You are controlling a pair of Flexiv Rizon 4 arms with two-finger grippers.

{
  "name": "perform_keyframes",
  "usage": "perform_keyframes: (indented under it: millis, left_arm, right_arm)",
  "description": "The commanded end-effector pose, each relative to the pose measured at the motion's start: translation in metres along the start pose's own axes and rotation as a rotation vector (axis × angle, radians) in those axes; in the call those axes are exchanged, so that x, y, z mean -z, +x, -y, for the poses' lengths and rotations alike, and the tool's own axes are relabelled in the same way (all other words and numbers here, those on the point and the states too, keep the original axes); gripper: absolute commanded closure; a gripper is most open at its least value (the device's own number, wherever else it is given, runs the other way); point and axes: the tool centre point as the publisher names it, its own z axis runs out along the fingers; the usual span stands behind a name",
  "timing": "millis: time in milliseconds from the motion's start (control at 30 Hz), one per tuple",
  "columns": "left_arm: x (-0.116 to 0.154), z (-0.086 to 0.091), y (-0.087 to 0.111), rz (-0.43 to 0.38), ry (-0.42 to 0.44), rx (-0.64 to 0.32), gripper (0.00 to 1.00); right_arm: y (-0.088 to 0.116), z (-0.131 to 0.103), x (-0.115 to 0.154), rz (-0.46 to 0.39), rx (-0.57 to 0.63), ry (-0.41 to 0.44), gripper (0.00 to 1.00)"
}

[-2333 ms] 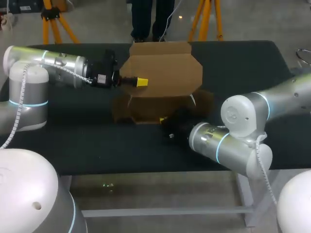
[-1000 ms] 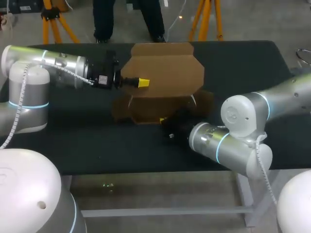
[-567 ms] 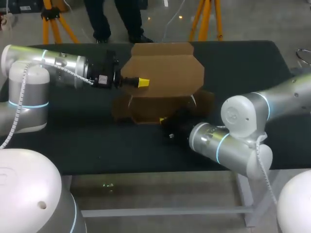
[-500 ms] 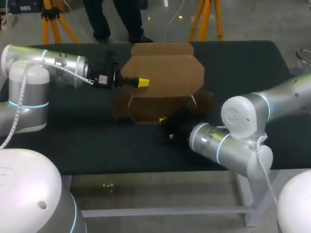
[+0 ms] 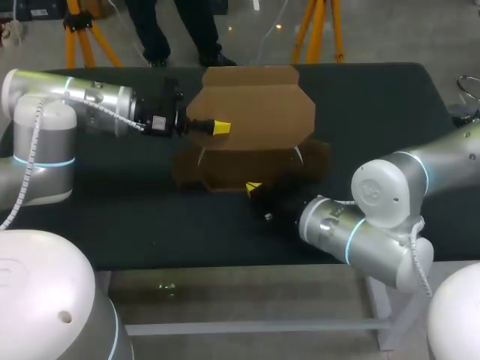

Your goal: Assemble the packaging by folding the flat box into shape, placing the metal phone stand inside, and closing the box properly

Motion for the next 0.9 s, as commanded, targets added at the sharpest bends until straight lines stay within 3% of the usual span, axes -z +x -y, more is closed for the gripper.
perform_keyframes:
  millis: [33,400,633,767,833,867,900]
  left_arm:
    - [-0.001,-0.003,-0.001,-0.001,-0.001,0.000,1.00]
    - [-0.001,-0.003,-0.001,-0.001,-0.001,0.000,1.00]
    - [-0.001,-0.003,-0.001,-0.001,-0.001,0.000,1.00]
    - [-0.001,-0.003,-0.001,-0.001,-0.001,0.000,1.00]
    - [-0.001,-0.003,-0.001,-0.001,-0.001,0.000,1.00]
    - [-0.001,-0.003,-0.001,-0.001,-0.001,0.000,1.00]
    - [-0.001,-0.003,-0.001,-0.001,-0.001,0.000,1.00]
  right_arm:
    - [-0.002,-0.005,0.017,-0.042,-0.020,-0.001,1.00]
    - [-0.001,-0.012,0.075,-0.214,-0.024,0.024,1.00]
    - [-0.015,-0.016,0.103,-0.274,-0.027,0.032,1.00]
    - [-0.023,-0.017,0.115,-0.273,-0.018,0.054,0.88]
    - [-0.027,-0.017,0.122,-0.300,-0.018,0.057,0.79]
    - [-0.029,-0.017,0.126,-0.300,-0.021,0.053,0.69]
    - [-0.030,-0.018,0.129,-0.299,-0.018,0.055,0.69]
